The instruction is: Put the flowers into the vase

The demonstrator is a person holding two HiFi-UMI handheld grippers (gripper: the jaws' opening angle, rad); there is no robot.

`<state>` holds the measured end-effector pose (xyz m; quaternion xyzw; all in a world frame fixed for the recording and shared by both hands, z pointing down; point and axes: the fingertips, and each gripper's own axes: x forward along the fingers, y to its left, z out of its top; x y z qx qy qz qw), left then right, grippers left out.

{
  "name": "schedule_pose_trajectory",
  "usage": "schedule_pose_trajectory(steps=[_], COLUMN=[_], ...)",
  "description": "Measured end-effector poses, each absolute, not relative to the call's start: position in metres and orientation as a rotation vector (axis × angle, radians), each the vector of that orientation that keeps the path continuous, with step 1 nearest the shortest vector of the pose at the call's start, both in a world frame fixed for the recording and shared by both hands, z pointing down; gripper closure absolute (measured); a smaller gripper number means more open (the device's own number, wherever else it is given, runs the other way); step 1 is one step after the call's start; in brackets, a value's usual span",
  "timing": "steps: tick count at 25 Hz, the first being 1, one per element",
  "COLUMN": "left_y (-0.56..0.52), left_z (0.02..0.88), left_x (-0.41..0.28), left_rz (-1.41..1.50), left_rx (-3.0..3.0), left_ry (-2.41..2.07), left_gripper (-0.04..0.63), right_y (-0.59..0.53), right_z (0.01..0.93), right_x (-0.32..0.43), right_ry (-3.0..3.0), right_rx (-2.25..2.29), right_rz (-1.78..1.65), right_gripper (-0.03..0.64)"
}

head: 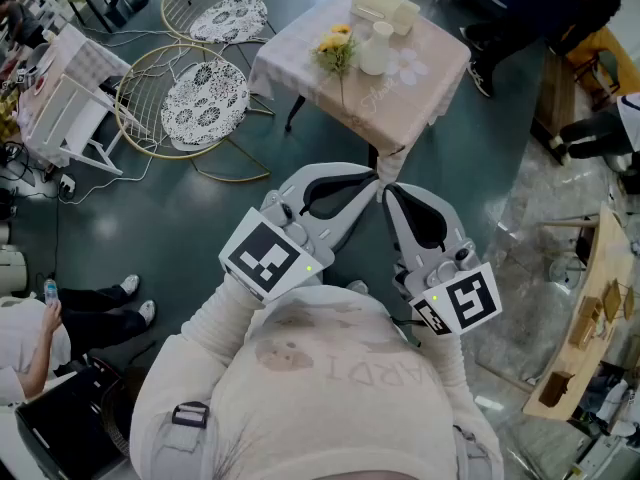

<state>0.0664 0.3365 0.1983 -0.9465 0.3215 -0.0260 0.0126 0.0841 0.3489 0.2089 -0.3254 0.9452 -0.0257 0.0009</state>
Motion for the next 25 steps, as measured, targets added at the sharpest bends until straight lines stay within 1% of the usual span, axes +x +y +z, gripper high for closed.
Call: schedule_pose_trajectory(steps=[16, 25], left_y=[0.312, 0.280], left_z=[0.202, 0.206], left_x=[0.035, -0.007], left_rz=[-0.059, -0.005], left_rx=[-2.961, -2.959], left_ry=[1.005, 0.968], left_gripper=[0.595, 0.594], right_y=[0.328, 0.293], right_z=[0.214, 0.216], right_x=[0.055, 0.019], right_ry=[2.972, 2.914], right_rx=[-1.030, -1.074], right_rz=[-0.120, -0.136], right_gripper=[0.592, 0.589])
